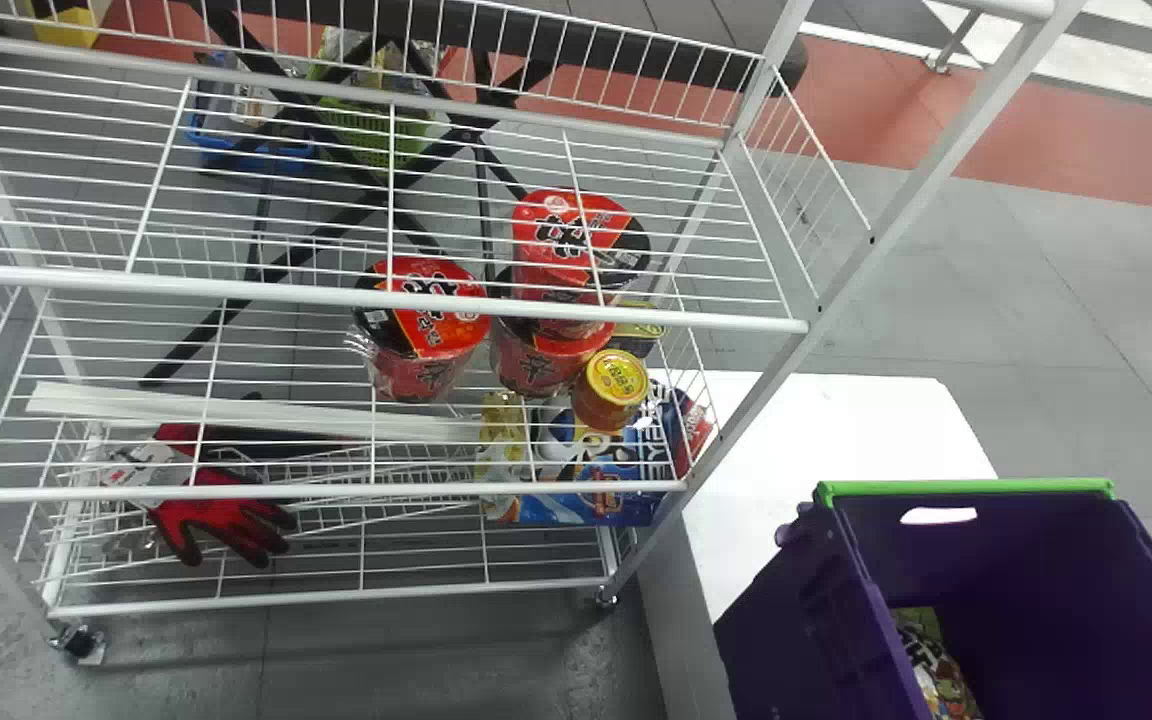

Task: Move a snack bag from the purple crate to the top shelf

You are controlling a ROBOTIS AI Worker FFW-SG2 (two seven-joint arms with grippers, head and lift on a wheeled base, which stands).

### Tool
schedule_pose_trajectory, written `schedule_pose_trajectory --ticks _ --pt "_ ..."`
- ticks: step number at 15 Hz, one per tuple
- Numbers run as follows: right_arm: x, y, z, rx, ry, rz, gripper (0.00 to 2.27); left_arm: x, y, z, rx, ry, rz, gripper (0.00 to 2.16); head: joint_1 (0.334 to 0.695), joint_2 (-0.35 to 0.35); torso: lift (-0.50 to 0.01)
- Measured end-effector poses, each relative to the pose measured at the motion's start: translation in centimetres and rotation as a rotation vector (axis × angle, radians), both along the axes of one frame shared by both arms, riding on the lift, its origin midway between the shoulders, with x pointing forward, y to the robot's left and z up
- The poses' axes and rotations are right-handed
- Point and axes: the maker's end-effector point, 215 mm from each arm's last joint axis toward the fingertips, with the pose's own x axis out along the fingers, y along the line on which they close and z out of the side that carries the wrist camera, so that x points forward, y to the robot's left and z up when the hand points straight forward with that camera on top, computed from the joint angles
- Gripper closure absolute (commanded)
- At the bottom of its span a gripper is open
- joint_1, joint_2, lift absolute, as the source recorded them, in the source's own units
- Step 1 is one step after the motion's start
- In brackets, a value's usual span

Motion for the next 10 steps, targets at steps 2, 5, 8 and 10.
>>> schedule_pose_trajectory --ticks 2,5,8,10 --pt "-2.4 0.2 -1.7 0.016 0.089 0.001 0.12 0.1 0.0 0.3 0.001 -0.012 -0.004 0.06 0.695 -0.350 -0.451" --pt "-5.0 0.6 -3.1 0.055 0.166 -0.007 0.13 0.0 0.1 0.6 0.003 -0.025 -0.007 0.06 0.695 -0.350 -0.451" --pt "-7.0 0.5 -4.3 0.075 0.230 -0.004 0.13 -0.2 0.3 1.2 0.001 -0.051 -0.006 0.06 0.695 -0.350 -0.451" --pt "-5.8 0.2 -5.2 0.092 0.183 0.040 0.13 -0.3 0.3 1.5 0.000 -0.065 -0.005 0.06 0.695 -0.350 -0.451"
